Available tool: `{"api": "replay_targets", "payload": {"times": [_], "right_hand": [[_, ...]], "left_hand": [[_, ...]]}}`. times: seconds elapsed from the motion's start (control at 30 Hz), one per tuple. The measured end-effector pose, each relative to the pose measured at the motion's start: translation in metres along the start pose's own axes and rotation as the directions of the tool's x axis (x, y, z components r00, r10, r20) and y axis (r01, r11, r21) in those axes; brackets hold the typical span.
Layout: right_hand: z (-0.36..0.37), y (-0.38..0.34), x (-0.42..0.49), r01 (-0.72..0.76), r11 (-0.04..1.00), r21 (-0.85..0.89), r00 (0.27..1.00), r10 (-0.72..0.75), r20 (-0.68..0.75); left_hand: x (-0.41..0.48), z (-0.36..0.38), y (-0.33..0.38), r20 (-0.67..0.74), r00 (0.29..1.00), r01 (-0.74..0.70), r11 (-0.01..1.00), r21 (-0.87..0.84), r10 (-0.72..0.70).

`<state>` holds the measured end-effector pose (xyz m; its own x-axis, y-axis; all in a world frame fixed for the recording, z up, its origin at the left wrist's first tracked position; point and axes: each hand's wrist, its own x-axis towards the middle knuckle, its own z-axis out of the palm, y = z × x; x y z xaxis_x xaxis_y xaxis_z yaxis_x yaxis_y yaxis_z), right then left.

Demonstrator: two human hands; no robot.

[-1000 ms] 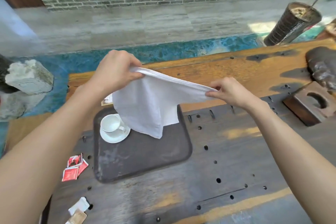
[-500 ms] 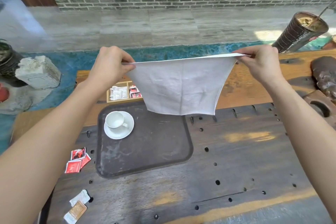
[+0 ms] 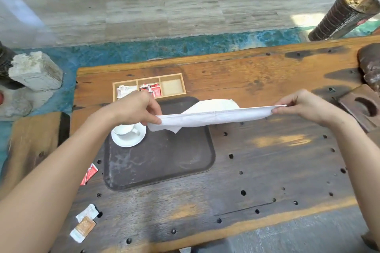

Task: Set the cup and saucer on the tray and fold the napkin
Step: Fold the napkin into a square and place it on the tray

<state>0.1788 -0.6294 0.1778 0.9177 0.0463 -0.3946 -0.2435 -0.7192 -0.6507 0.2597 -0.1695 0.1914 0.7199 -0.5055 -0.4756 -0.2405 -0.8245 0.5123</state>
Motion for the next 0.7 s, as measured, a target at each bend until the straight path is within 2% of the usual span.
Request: {"api": "replay_targets", "payload": {"times": [0.13,0.33,0.43,0.57,0.7], "right_hand": [[0.016,0.031,-0.013,-0.105,0.992,0.077,0.987,0.094,0.127],[0.030,0.058,-0.042,-0.214,0.958,0.193,0.968,0.183,0.169],[0.041,0.063,-0.059,-0.284,0.927,0.246,0.952,0.243,0.183],[0.065,0.074,-0.075,-0.350,0.876,0.333,0.936,0.314,0.160],[0.103,0.087,-0.072,-0.335,0.861,0.382,0.918,0.389,-0.072]], "left_hand": [[-0.001,0.024,-0.006,0.111,0.994,-0.006,0.997,-0.078,0.014],[-0.006,0.042,-0.015,0.244,0.969,-0.021,0.994,-0.111,0.048],[-0.006,0.050,-0.020,0.282,0.954,-0.072,0.990,-0.117,0.103],[0.011,0.066,-0.030,0.134,0.983,-0.111,0.986,-0.127,0.128],[0.043,0.092,-0.042,-0.005,1.000,0.008,0.953,-0.304,-0.010]]}}
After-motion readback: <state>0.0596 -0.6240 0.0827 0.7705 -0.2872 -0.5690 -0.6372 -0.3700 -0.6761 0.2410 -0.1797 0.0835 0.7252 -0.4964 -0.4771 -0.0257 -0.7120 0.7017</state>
